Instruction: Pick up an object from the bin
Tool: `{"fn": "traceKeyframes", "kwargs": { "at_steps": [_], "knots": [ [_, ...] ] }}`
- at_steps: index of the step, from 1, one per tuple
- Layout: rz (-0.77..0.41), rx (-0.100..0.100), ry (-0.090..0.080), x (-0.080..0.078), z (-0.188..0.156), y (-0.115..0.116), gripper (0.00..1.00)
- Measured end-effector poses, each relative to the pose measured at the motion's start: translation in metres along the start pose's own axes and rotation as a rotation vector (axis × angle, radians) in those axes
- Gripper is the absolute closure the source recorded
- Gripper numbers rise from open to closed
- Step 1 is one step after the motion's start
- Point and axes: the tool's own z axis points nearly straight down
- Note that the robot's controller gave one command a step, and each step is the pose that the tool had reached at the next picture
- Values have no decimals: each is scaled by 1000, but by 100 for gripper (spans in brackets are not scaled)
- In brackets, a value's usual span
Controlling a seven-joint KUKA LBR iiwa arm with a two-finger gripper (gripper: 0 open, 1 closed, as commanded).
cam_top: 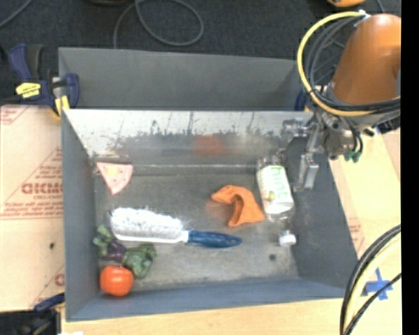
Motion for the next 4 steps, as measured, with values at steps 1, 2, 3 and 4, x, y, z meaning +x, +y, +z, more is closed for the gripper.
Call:
{"fn": "traceKeyframes", "kwargs": {
  "at_steps": [1, 2, 3, 4],
  "knots": [
    [-23, 2, -7, 0, 41, 8, 0],
    [71, -2, -1, 6, 86, 9, 0],
    [343, -1, -11, 28, 132, 18, 0],
    [353, -4, -10, 32, 143, 23, 0]
  ]
}}
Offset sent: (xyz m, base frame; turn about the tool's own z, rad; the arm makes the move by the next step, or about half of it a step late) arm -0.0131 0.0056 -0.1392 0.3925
